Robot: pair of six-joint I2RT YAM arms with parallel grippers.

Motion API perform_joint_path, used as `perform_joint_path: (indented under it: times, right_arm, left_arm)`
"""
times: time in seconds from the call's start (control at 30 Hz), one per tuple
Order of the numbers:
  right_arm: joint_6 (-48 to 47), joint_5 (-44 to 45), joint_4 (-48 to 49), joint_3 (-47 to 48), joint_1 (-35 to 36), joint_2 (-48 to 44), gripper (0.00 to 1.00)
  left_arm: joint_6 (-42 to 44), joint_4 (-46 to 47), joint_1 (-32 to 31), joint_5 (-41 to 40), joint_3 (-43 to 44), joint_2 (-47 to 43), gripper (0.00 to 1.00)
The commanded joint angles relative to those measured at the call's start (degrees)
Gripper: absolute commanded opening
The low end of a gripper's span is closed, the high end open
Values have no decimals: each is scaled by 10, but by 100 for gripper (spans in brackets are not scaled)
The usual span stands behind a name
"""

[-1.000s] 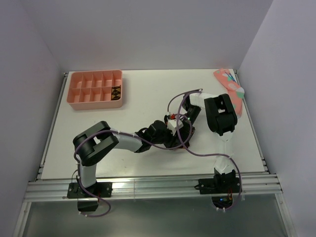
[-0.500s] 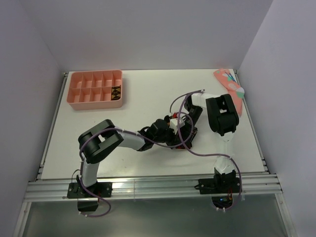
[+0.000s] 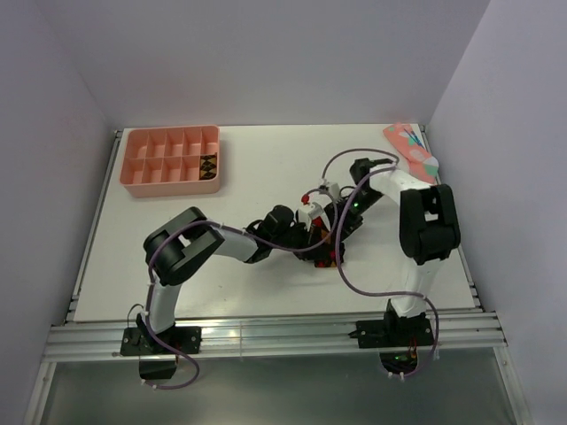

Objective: Roll the socks
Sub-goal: Roll the sock at the center of the board.

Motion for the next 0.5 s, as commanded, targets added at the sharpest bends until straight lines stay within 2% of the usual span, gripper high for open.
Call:
perform_joint_path:
  times: [0.0,0.3,0.47]
  right_arm:
    - [21,-28,72,-14,-37,-66,61]
    - [-22,-27,193,-121,-83,-230,60]
    - [-88,-34,184,-153,-81,-257,60]
  left_arm:
    - [-20,-130,15,34,-7,36,0]
    - [-72,-216,41,110,44,46,0]
    - [-96,-305,44,151,90,70,0]
